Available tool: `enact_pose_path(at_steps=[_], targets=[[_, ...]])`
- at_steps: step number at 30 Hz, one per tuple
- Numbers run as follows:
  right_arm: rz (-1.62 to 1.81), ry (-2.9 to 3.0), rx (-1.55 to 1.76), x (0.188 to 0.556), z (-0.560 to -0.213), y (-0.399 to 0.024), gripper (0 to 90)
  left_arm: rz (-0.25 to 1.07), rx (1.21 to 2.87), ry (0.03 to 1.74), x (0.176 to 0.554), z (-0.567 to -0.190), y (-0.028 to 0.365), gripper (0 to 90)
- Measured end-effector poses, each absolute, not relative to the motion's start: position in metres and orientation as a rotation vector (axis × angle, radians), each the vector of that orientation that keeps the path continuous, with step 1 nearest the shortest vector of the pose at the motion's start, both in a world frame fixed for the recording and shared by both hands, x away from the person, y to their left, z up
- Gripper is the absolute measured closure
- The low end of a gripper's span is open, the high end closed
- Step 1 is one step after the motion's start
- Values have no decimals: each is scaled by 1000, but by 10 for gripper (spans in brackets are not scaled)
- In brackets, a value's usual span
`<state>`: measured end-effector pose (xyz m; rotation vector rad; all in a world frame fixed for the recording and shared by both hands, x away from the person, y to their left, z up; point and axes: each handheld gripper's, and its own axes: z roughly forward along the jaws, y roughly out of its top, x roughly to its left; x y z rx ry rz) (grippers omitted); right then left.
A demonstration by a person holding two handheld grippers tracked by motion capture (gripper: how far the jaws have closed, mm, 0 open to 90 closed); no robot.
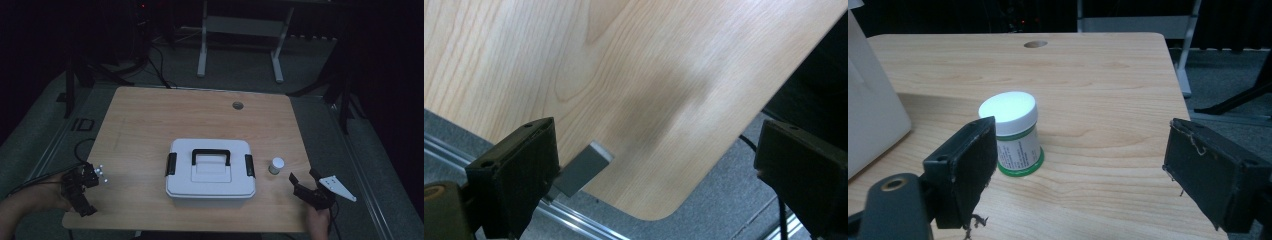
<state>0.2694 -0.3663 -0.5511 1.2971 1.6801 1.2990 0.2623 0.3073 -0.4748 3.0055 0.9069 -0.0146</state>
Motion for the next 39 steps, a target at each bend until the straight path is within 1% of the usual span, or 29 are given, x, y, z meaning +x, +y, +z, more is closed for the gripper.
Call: enact_pose_path(at_steps=[17, 19, 28, 33, 39], targets=[[1305, 1696, 1296, 270, -551, -366, 133, 21, 3026, 791, 276, -446, 275, 43], [1305, 1694, 1297, 270, -551, -366, 133, 22, 3024, 760, 279, -440, 267, 45], [1305, 1698, 1296, 270, -552, -366, 133, 13, 3031, 720, 288, -423, 248, 46], [1300, 1703, 1296, 270, -552, -366, 133, 3, 3051, 650, 295, -409, 230, 46], [1304, 1702, 1298, 270, -552, -366, 133, 5, 3047, 603, 301, -399, 214, 51]])
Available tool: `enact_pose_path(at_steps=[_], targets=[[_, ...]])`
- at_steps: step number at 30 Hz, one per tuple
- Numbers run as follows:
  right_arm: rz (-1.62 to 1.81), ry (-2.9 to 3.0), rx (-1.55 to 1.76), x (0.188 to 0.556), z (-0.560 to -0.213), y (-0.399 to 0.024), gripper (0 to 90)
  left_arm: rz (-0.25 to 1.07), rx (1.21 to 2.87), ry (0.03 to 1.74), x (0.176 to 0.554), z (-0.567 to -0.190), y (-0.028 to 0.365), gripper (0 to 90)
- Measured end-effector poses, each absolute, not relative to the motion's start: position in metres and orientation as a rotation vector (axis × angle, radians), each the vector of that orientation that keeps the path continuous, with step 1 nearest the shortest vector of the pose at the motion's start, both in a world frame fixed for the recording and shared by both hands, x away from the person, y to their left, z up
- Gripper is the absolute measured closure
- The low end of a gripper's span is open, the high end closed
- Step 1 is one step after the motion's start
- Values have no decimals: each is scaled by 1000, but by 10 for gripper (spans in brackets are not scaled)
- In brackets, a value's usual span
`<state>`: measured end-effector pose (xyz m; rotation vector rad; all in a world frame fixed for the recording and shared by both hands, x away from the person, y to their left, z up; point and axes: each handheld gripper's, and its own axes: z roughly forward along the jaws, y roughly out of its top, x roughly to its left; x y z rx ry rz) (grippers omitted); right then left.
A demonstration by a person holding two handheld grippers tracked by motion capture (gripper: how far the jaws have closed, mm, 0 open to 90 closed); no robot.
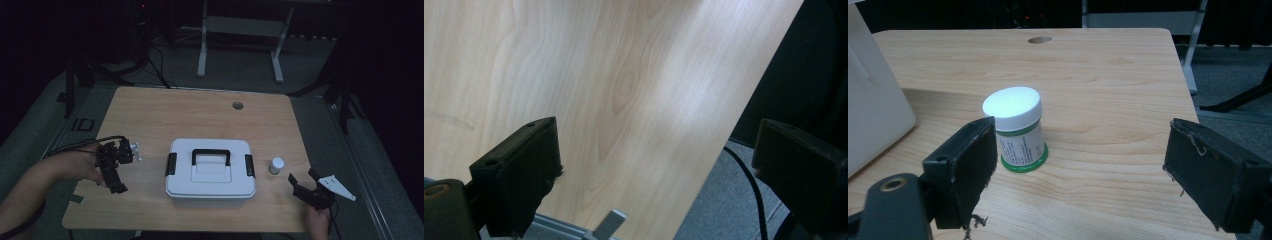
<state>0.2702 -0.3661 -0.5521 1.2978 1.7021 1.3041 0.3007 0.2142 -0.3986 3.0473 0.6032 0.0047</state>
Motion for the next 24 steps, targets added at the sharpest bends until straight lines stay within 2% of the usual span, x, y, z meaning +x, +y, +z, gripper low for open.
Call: enact_pose_path(at_steps=[24], targets=[[1303, 1713, 1293, 270, -553, -366, 133, -31, 3073, 351, 319, -371, 141, 55]])
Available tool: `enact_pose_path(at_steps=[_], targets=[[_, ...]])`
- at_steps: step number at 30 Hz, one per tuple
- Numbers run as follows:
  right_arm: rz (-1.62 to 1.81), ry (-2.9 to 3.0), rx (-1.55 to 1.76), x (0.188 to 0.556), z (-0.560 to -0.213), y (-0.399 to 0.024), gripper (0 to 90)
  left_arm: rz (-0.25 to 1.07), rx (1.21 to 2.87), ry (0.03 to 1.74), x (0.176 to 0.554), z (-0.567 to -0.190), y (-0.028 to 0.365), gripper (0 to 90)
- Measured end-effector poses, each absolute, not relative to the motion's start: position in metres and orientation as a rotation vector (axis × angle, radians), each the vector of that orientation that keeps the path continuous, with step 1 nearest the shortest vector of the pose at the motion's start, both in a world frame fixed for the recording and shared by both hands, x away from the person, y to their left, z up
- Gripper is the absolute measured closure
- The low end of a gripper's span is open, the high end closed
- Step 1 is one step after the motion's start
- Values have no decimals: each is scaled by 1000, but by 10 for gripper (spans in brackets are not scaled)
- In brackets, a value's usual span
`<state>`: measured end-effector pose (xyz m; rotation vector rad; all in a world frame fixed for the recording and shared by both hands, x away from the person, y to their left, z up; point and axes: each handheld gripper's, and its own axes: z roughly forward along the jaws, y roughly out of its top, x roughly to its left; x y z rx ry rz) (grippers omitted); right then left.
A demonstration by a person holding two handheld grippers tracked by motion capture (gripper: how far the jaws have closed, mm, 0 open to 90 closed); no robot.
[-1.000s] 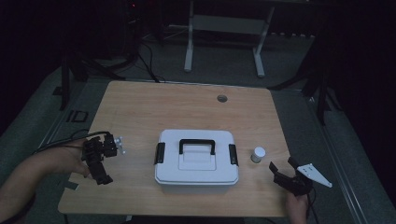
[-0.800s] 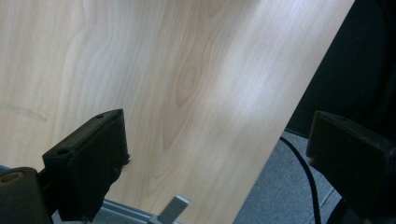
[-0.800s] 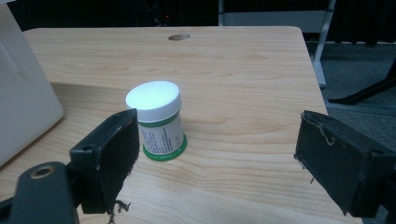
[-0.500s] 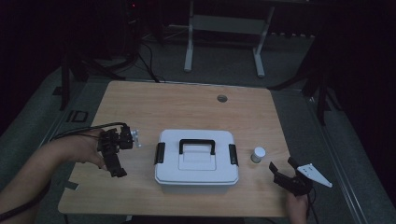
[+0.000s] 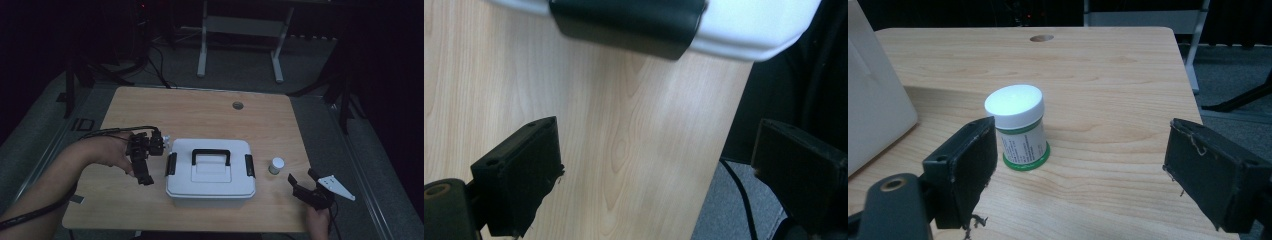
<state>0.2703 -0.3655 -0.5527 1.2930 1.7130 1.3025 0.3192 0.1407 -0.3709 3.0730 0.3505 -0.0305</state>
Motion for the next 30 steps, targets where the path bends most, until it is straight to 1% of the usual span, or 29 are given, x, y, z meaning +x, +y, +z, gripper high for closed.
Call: enact_pose_path(at_steps=[11, 22, 30], targets=[[1307, 1713, 1292, 270, -553, -366, 133, -41, 3085, 289, 327, -368, 116, 55], [1307, 1719, 1285, 270, -553, -366, 133, -52, 3075, 200, 336, -367, 79, 55], [1327, 1709, 1299, 269, -553, -368, 133, -28, 3079, 160, 346, -371, 58, 55]])
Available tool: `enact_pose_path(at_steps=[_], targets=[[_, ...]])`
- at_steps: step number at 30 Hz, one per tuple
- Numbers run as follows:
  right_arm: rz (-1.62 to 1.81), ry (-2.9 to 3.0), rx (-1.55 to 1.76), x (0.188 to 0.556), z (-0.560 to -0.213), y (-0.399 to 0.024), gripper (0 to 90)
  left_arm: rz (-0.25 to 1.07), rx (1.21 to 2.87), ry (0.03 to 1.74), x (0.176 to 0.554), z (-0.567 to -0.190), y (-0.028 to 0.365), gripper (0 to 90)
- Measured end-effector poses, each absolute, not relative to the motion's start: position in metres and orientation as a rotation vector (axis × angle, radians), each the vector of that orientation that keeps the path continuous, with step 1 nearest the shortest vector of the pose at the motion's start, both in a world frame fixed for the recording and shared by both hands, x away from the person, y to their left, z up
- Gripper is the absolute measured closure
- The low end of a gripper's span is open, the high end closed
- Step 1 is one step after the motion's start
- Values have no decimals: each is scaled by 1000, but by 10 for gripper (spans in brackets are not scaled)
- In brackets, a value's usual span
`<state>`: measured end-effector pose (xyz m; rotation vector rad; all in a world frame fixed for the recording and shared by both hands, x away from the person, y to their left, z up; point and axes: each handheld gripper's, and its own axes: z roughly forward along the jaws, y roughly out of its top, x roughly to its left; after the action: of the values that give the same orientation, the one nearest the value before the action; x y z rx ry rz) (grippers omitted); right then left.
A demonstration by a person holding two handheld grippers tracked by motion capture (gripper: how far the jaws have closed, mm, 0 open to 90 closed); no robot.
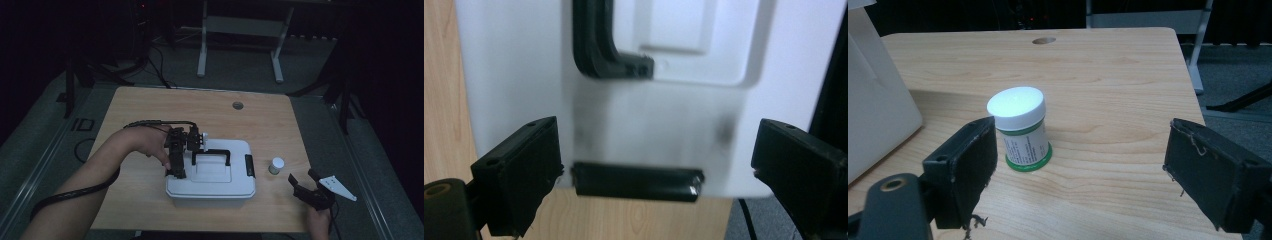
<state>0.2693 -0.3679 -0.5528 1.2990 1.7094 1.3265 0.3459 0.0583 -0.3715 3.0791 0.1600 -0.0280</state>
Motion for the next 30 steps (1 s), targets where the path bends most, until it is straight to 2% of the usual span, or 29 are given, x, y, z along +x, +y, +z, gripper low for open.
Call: enact_pose_path(at_steps=[3, 10, 13, 15, 21, 24, 27, 30], targets=[[1327, 1711, 1295, 269, -553, -367, 133, -12, 3092, 155, 350, -374, 52, 66], [1332, 1710, 1295, 269, -553, -368, 133, -12, 3110, 116, 355, -374, 41, 161], [1334, 1710, 1294, 269, -553, -368, 133, -15, 3106, 115, 357, -374, 38, 232], [1335, 1710, 1291, 269, -553, -368, 133, -9, 3110, 98, 359, -374, 34, 321], [1337, 1710, 1291, 269, -553, -368, 133, -9, 3126, 45, 356, -372, 27, 499], [1336, 1711, 1291, 269, -553, -368, 133, 10, 3147, 42, 355, -372, 24, 557], [1336, 1710, 1291, 269, -553, -368, 133, 31, 3160, 48, 353, -372, 21, 565], [1334, 1709, 1293, 269, -553, -368, 133, 58, 3182, 26, 347, -372, 16, 642]])
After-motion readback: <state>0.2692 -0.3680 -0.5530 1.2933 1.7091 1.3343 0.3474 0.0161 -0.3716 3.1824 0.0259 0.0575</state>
